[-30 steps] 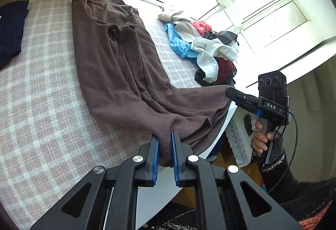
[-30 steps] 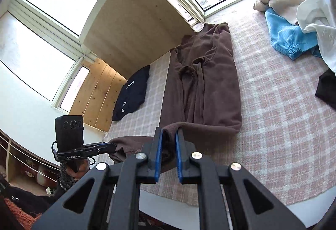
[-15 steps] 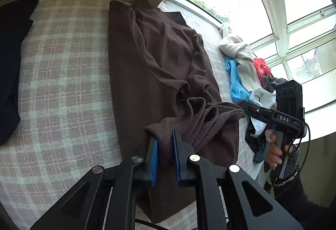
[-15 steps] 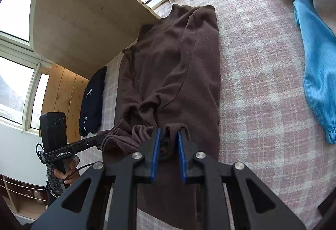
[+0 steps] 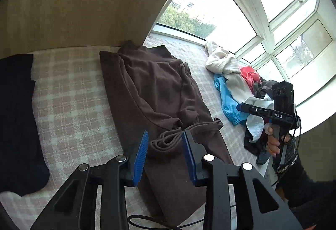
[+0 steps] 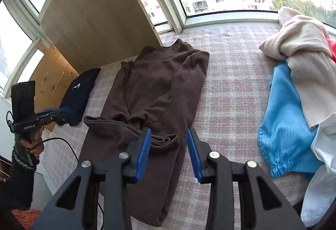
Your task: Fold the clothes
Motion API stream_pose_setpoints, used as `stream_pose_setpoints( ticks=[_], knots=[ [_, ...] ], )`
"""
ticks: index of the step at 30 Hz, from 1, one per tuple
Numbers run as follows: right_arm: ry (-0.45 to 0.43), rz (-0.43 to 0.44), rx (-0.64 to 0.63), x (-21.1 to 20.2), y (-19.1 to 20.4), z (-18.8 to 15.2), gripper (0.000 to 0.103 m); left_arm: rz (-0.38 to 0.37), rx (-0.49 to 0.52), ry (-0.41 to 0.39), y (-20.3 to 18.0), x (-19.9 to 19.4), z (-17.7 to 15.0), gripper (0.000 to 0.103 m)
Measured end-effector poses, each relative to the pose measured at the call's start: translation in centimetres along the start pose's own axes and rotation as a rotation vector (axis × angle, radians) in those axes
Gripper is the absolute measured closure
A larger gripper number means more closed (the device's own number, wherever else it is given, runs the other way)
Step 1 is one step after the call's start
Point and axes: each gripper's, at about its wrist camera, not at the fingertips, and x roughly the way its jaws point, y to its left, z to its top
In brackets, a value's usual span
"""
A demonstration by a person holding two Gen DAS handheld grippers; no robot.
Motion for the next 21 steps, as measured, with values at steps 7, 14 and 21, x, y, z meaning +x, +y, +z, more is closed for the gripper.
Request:
stream_pose_setpoints(
  ticks=[7,14,21],
  knots=[
    [0.139,-0.003,-0.067,7.3,1.1,-0.7,0.098,-0.039,0.179,0.097,-3.8,5.3,-1.1,0.090],
    [0.032,-0.097,0.052,2.9,-2.6,0.1,0.090,0.122,0.013,0.026,1.8,5.1,0.1,0.094],
    [0.175,-0.036,-0.053,8.0,0.6,-1.7,0.075,0.103,0.096,0.099,0.9,7.5,-1.8,0.074]
  ],
)
